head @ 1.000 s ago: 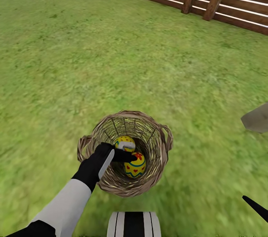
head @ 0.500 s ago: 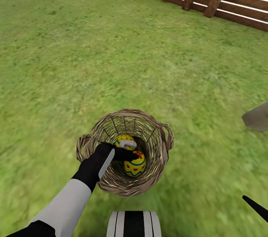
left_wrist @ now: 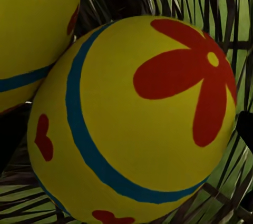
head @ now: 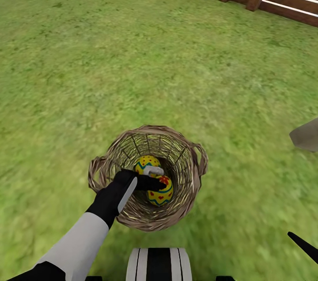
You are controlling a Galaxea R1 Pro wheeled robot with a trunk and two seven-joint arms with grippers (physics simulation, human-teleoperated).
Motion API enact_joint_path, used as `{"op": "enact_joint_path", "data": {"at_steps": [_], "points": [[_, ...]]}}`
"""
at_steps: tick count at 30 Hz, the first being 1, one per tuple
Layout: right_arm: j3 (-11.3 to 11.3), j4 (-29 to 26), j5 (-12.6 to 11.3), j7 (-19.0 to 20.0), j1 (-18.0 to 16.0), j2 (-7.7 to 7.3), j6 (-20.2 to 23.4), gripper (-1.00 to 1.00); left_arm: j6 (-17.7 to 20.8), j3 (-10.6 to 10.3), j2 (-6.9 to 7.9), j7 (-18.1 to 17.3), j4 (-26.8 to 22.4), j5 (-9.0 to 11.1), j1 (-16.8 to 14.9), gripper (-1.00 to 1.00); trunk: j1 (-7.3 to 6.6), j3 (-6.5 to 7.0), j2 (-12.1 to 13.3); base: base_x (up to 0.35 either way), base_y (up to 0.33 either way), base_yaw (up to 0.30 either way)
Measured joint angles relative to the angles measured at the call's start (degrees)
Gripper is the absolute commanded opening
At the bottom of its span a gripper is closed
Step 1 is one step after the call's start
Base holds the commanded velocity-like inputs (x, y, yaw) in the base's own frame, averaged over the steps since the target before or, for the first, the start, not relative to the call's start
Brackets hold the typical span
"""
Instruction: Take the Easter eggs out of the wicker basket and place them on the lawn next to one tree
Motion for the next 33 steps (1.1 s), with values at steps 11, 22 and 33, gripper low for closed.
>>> {"op": "enact_joint_path", "data": {"at_steps": [11, 22, 33], "points": [[0.0, 0.0, 0.0, 0.0, 0.0, 0.0, 0.0, 1.0, -0.6, -0.3, 0.0, 0.0, 0.1, 0.0, 0.1, 1.0, 0.06, -0.66, 0.0, 0.0, 0.0, 0.0], [0.0, 0.0, 0.0, 0.0, 0.0, 0.0, 0.0, 1.0, -0.7, -0.4, -0.02, 0.0, -0.7, 0.0, 0.1, 1.0, 0.08, -0.88, -0.1, 0.0, 0.0, 0.0], [0.0, 0.0, 0.1, 0.0, 0.0, 0.0, 0.0, 1.0, -0.6, -0.5, 0.0, 0.1, -0.8, 0.4, 0.2, -1.0, 0.09, -0.88, -0.1, 0.0, 0.0, 0.0]]}}
